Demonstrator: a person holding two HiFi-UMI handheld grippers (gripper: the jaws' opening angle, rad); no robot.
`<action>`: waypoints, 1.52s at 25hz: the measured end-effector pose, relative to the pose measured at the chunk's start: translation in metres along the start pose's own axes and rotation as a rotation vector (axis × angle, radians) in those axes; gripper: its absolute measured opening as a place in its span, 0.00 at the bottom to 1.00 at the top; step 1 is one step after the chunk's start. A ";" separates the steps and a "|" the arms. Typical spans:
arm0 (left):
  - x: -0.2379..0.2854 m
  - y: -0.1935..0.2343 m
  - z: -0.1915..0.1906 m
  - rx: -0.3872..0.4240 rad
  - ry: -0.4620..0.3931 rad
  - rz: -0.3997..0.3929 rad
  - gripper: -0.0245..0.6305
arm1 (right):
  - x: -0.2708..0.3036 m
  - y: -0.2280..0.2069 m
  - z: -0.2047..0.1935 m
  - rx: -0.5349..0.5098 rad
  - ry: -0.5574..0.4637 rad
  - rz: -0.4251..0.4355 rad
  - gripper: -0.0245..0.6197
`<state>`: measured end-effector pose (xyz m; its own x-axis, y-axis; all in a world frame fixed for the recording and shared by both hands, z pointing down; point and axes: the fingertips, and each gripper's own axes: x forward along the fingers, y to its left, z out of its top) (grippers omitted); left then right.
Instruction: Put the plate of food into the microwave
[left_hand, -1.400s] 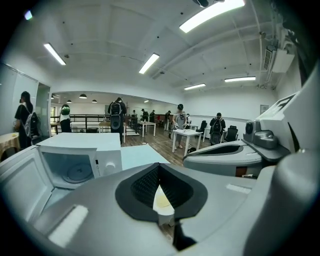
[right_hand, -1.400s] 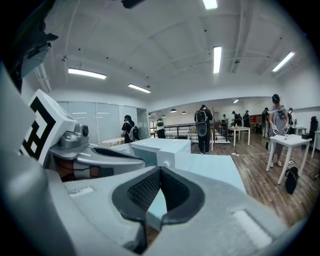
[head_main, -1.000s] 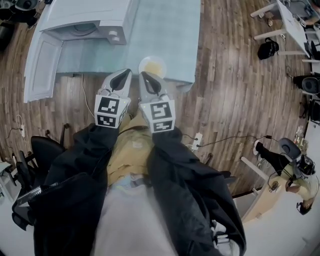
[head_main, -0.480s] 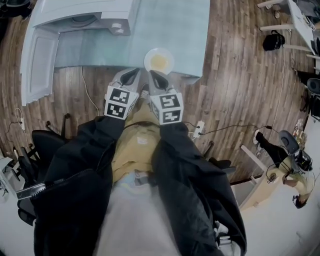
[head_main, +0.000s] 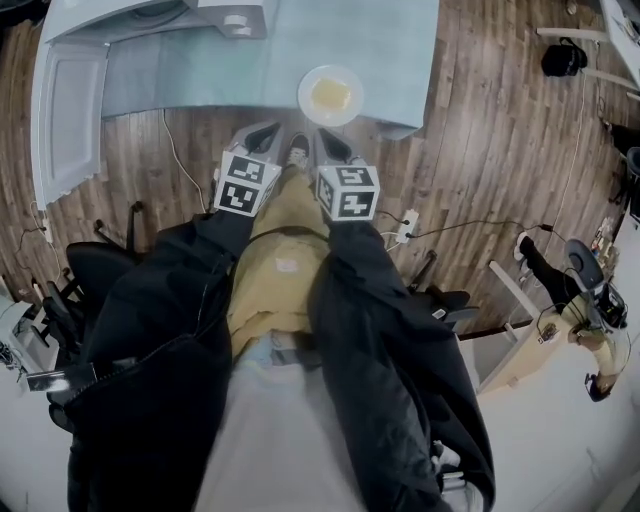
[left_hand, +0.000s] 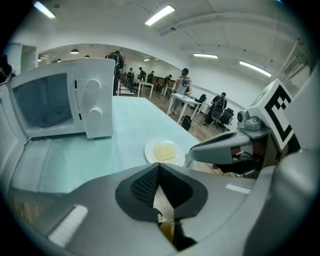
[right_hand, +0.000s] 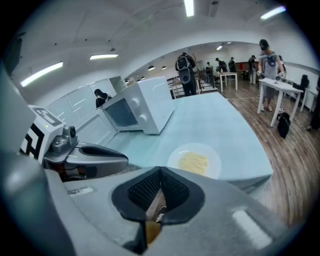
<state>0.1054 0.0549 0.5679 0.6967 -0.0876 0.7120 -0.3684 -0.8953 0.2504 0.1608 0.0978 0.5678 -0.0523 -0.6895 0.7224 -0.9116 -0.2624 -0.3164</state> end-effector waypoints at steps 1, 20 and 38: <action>0.001 0.001 0.000 -0.003 0.002 0.000 0.03 | 0.003 -0.005 -0.003 0.030 0.004 -0.011 0.04; 0.025 -0.006 -0.016 0.001 0.059 -0.031 0.03 | 0.042 -0.051 -0.052 0.261 0.072 -0.096 0.18; 0.040 -0.007 -0.022 -0.021 0.104 -0.046 0.03 | 0.052 -0.082 -0.075 0.569 0.072 -0.111 0.33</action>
<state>0.1228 0.0675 0.6090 0.6456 0.0000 0.7637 -0.3512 -0.8880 0.2969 0.2020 0.1341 0.6780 -0.0151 -0.5948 0.8037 -0.5519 -0.6653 -0.5028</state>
